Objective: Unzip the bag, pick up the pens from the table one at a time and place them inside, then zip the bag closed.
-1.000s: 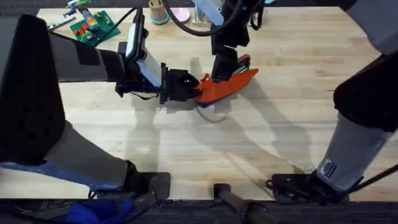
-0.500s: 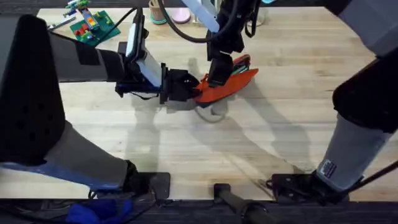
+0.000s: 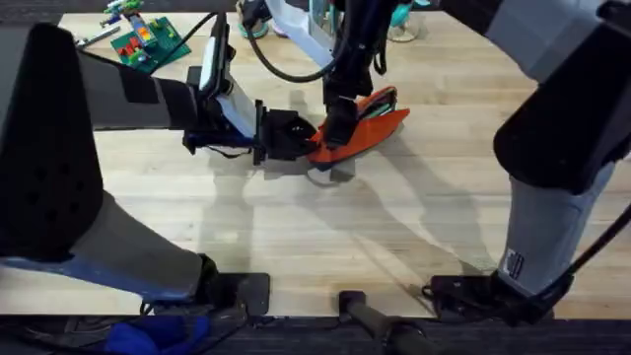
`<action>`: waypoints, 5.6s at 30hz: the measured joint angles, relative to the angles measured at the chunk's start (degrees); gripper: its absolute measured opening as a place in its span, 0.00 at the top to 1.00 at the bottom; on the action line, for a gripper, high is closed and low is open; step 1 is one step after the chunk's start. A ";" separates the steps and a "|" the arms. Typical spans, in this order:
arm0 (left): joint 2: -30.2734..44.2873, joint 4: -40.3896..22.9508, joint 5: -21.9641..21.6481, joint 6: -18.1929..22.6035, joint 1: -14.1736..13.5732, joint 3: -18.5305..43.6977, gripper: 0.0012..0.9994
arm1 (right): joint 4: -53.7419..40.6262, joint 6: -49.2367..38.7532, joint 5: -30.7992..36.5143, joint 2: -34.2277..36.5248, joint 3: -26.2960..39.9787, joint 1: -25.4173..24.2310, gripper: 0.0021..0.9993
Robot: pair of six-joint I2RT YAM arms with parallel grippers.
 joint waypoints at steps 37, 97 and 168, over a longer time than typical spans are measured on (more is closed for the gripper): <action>0.00 -0.20 -0.04 -0.02 -0.07 0.00 0.96 | 0.24 -0.42 0.00 1.26 0.00 0.42 0.96; 0.00 0.33 0.70 -0.02 0.24 0.00 0.96 | 0.63 40.47 10.59 1.26 6.33 -0.59 0.97; 0.00 0.02 0.31 -0.01 -0.04 0.02 0.96 | 4.68 40.70 9.10 -2.68 -1.56 -10.41 0.96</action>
